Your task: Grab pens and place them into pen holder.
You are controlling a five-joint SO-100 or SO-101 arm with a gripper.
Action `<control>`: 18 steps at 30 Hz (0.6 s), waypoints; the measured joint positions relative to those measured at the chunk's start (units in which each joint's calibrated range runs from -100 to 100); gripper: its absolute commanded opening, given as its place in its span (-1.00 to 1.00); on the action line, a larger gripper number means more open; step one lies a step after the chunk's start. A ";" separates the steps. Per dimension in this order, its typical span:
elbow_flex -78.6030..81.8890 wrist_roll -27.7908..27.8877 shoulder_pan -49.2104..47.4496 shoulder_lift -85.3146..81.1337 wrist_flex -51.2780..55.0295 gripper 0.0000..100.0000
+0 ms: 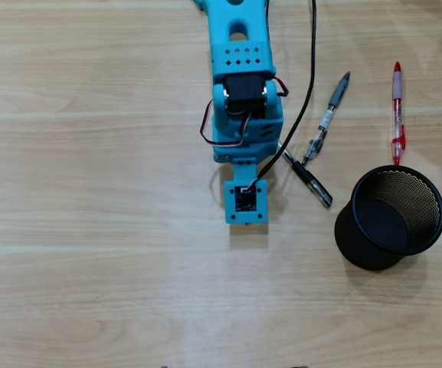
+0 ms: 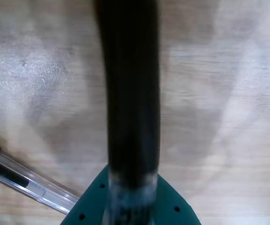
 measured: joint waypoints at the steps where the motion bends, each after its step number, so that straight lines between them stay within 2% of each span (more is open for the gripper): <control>1: 0.00 0.00 0.34 0.00 0.43 -0.96; 7: -2.83 0.00 2.45 0.25 1.89 -0.97; 18: -9.92 0.05 2.62 0.25 11.28 -0.96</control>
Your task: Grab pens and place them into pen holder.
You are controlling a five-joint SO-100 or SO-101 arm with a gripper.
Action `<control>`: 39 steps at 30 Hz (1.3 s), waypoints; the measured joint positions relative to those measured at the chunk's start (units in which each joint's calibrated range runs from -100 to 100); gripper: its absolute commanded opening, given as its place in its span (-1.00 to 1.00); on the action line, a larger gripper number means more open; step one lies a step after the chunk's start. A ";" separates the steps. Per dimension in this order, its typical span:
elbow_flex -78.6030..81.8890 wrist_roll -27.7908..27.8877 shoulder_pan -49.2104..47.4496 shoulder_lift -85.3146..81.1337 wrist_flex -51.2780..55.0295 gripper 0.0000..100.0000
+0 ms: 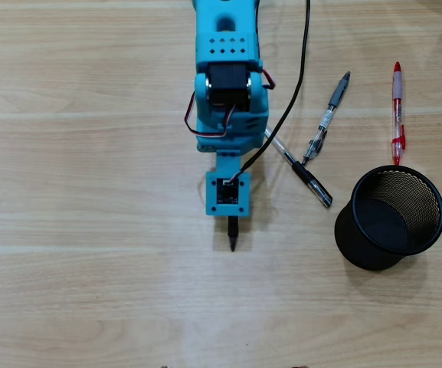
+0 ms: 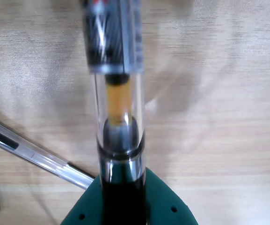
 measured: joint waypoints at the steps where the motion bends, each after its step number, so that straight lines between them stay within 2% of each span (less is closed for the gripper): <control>1: 0.00 0.00 0.00 0.00 0.17 -0.96; 10: 0.00 0.00 -0.08 0.00 0.52 -0.92; 16: 0.00 0.00 -0.84 0.00 0.52 -0.50; 30: 0.89 0.00 -2.53 3.81 -6.98 -0.57; 39: -3.10 0.26 -5.66 6.09 -7.32 -0.56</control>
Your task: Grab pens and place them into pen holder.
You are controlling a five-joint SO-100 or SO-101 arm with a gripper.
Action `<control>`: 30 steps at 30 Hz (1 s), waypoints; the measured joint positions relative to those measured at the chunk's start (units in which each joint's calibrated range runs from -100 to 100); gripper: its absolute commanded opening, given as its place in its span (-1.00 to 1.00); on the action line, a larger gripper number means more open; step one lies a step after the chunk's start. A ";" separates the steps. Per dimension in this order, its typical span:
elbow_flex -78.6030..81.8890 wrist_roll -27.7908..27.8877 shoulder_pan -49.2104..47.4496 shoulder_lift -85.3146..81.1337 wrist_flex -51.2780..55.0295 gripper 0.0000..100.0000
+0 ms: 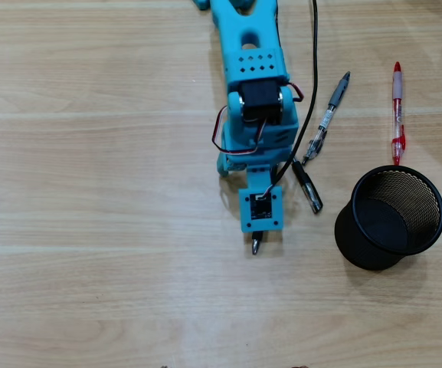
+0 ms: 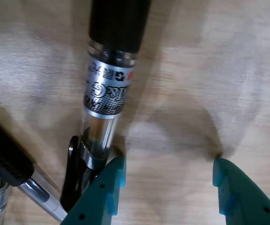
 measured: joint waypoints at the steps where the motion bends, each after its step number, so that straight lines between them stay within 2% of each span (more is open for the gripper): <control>1: -0.89 0.26 0.00 0.08 0.09 -0.56; 5: -4.69 0.83 0.00 0.17 0.09 -0.56; 10: -9.03 1.04 -0.08 0.17 0.09 -0.42; 22: -10.80 -1.77 -3.71 2.29 0.09 -0.42; 26: -10.89 -1.83 -3.55 4.57 0.09 -0.59; 29: -10.89 -1.83 -3.63 6.26 0.09 -0.94; 30: -10.89 -1.83 -3.63 6.35 0.09 -0.99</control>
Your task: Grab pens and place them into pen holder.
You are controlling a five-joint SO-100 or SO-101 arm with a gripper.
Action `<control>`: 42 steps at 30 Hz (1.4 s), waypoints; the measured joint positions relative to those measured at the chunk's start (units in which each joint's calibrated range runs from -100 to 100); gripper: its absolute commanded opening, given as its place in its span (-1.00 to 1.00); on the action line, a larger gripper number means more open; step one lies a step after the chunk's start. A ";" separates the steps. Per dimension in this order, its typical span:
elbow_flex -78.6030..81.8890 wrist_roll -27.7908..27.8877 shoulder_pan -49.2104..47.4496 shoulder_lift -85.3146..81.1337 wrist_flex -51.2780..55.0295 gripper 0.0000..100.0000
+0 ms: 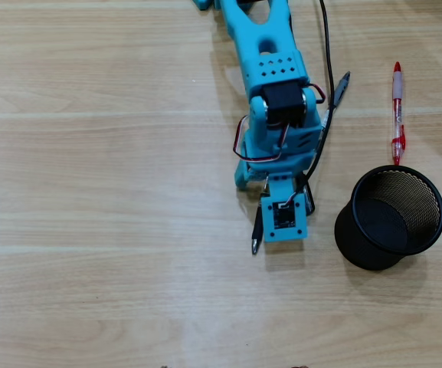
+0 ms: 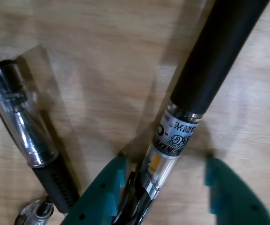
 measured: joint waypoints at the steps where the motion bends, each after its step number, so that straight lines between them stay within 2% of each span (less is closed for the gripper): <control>1: -0.09 0.00 0.17 0.08 0.00 -0.93; 12: -3.10 1.62 3.88 0.00 0.00 -0.97; 18: -15.58 4.38 7.01 -5.50 0.00 -0.97; 22: -29.57 4.49 5.15 -7.53 -6.89 -0.97; 25: -31.25 3.23 -0.34 -9.14 -17.31 -0.97; 29: -23.99 -0.47 -8.53 -11.17 -29.89 -0.97; 33: -7.35 -1.62 -14.10 -18.96 -38.93 -0.96; 38: 14.87 -1.83 -14.94 -27.25 -53.49 -0.96; 42: 21.34 -1.83 -14.86 -27.51 -57.02 -0.96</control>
